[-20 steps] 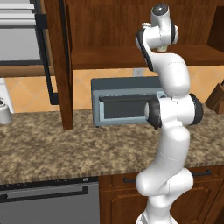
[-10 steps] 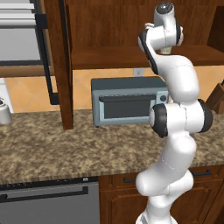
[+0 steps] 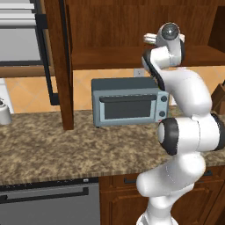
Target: Gather all objects into one cabinet and sort the glasses and bowls to opposite sides.
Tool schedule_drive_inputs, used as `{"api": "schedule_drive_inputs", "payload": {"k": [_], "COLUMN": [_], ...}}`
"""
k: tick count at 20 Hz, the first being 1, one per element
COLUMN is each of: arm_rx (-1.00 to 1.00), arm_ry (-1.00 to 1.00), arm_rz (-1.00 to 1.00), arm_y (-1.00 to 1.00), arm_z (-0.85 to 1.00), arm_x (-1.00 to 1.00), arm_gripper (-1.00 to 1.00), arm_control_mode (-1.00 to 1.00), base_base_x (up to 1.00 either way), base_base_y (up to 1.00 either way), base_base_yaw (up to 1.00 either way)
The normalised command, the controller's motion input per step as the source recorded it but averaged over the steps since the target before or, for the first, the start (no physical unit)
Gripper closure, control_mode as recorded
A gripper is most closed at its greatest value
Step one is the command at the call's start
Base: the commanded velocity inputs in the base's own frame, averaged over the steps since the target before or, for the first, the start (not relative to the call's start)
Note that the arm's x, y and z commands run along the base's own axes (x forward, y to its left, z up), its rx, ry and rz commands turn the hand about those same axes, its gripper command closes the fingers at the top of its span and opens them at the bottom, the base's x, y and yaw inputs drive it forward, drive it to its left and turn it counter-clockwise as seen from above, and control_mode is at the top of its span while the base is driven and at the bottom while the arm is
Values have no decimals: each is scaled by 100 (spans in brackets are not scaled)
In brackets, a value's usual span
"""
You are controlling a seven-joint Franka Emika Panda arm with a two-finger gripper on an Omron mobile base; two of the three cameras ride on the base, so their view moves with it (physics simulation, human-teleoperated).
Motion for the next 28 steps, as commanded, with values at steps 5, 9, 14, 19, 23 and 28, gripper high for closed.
{"api": "schedule_drive_inputs", "payload": {"k": [5, 9, 14, 19, 23, 28], "arm_rx": [-3, 12, 16, 14, 2, -10], "arm_ry": [-12, 6, 13, 18, 21, 25], "arm_rz": [35, 37, 32, 28, 21, 12], "arm_y": [3, 10, 6, 4, 12, 38], "arm_z": [5, 31, 45, 54, 44, -6], "arm_x": [-68, -91, -90, -89, -87, -100], "arm_gripper": [100, 100, 100, 100, 100, 100], "arm_control_mode": [-100, -100, -100, -100, -100, -100], "base_base_x": [0, 0, 0, 0, 0, 0], "base_base_y": [0, 0, 0, 0, 0, 0], "base_base_yaw": [0, 0, 0, 0, 0, 0]}}
